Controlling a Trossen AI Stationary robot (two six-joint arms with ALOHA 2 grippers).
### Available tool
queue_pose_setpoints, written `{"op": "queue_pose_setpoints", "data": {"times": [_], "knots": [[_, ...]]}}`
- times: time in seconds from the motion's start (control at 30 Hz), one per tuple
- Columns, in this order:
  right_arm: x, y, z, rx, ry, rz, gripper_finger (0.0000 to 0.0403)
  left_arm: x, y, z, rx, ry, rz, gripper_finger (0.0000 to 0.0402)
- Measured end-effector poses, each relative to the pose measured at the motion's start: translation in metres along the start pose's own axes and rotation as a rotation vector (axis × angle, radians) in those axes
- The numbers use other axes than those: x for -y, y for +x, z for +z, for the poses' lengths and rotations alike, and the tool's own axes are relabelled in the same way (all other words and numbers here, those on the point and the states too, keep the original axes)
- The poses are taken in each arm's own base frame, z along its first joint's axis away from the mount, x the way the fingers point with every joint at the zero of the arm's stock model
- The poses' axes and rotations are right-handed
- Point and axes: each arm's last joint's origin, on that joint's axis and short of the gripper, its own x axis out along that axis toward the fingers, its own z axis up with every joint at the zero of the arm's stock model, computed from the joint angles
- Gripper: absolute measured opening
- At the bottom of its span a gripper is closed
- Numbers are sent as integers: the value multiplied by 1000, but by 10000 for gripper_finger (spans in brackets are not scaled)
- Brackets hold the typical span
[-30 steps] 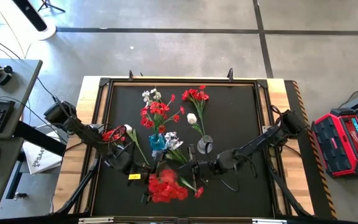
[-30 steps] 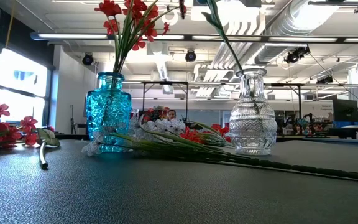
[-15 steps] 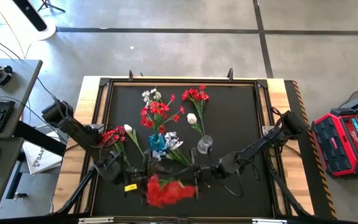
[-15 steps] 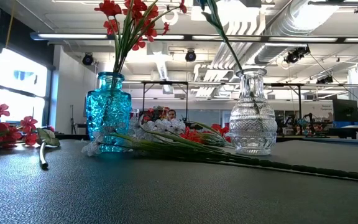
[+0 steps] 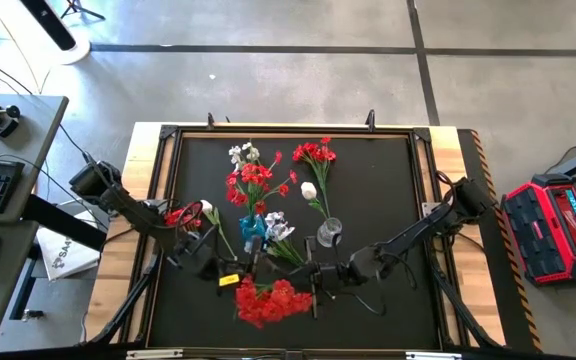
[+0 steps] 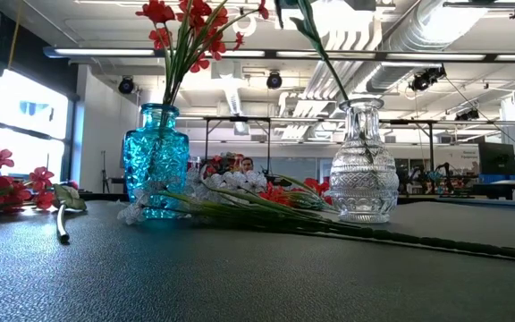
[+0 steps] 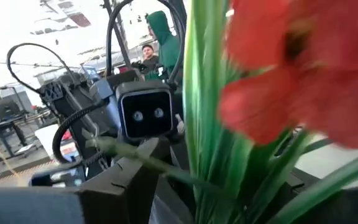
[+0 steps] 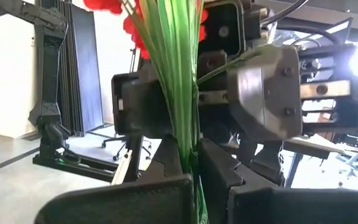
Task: Sort flowers into vase by color
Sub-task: Put the red flowers into the blue vase
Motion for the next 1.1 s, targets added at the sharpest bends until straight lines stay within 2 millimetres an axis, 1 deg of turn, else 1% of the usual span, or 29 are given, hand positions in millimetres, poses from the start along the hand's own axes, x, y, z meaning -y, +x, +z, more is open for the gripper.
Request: {"op": "queue_pose_setpoints", "data": {"times": [0.13,0.33,0.43,0.53,0.6,0.7,0.8,0.87,0.97,1.03,1.1], "knots": [[1,0,0,-10,-1,-32,0,-1,0,0,10,-16,-19,152],[1,0,0,-12,-1,-33,4,0,0,-1,3,-15,-26,82],[1,0,-1,-13,0,-32,23,2,0,-1,-5,-12,-32,44],[-2,-1,-2,-32,37,-32,61,7,-4,1,-30,-7,-22,10],[-5,-3,-3,-67,56,-79,93,13,-11,5,-76,6,8,7],[-10,-8,-3,-150,33,-179,136,22,-27,12,-180,48,115,11],[-16,-15,-3,-203,31,-303,165,29,-47,22,-279,109,254,7],[-21,-19,-1,-218,31,-379,174,28,-61,29,-331,147,365,4],[-30,-24,1,-227,30,-402,178,20,-79,36,-396,185,508,3],[-37,-27,3,-221,49,-380,176,7,-88,35,-404,160,539,2],[-43,-30,5,-213,73,-360,173,-8,-94,31,-387,109,523,1]]}}
